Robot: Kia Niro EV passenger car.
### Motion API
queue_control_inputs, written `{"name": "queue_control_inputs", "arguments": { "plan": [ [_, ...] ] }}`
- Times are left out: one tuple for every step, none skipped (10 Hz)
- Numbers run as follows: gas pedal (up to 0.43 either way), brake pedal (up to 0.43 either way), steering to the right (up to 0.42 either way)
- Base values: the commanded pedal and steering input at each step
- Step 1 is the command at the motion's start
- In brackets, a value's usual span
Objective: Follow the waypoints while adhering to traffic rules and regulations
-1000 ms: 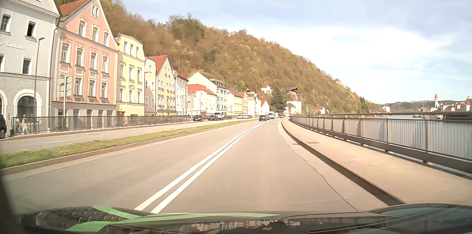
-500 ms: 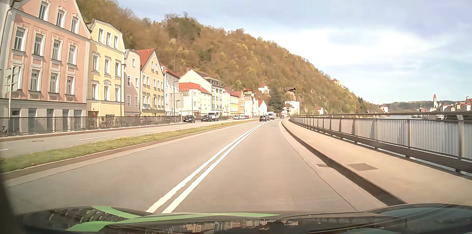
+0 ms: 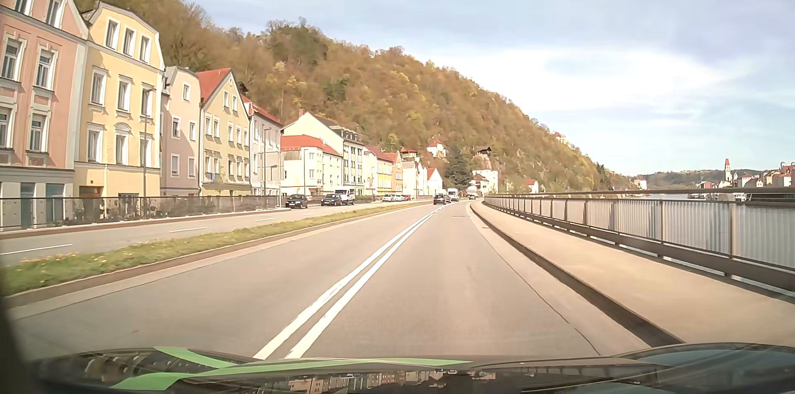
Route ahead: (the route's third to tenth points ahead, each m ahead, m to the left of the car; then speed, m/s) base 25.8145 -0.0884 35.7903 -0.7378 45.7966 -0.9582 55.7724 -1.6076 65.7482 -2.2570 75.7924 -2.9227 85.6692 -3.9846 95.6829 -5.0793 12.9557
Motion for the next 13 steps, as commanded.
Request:
{"name": "queue_control_inputs", "arguments": {
  "plan": [
    [0.079,0.000,0.013],
    [0.079,0.000,0.014],
    [0.079,0.000,0.015],
    [0.079,0.000,0.015],
    [0.079,0.000,0.015],
    [0.079,0.000,0.014],
    [0.079,0.000,0.012],
    [0.079,0.000,0.009],
    [0.079,0.000,0.008],
    [0.087,0.000,0.008],
    [0.087,0.000,0.007],
    [0.087,0.000,0.006],
    [0.087,0.000,0.006]
  ]
}}
